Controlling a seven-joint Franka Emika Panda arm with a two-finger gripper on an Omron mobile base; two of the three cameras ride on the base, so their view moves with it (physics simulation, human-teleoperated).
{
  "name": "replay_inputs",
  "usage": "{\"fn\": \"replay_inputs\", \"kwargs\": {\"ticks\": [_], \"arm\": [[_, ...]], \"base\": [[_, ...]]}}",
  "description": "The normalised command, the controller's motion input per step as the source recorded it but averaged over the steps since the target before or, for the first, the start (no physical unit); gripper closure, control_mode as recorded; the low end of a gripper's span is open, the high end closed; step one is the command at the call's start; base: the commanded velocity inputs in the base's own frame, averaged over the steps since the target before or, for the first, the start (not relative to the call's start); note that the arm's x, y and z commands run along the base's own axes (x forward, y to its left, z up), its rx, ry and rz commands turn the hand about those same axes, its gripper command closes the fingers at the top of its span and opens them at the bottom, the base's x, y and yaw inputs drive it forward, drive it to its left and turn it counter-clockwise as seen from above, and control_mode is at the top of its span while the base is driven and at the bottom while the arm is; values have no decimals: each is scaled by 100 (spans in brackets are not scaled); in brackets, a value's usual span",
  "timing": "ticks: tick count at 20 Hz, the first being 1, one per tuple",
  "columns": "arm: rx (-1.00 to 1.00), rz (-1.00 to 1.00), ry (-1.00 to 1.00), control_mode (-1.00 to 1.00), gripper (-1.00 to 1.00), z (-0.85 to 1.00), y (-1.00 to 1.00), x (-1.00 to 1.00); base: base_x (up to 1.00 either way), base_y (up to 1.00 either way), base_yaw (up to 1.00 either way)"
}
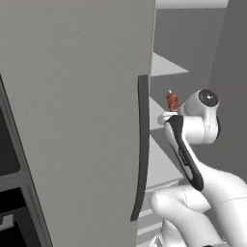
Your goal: Store the kebab skewer in the freezer for long-term storage. Close the freezer door after placing the cooked food.
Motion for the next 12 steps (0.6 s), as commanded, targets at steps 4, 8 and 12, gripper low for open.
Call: {"fn": "replay_inputs", "kwargs": {"ticks": [4,8,12], "arm": [[-7,7,-2,-100,100,-45,-11,52],[-9,8,-11,-100,100,-12,-2,44],[-6,7,-2,-100,100,-10,0,55]], "base": [[0,0,0],[0,0,0],[0,0,0]]}}
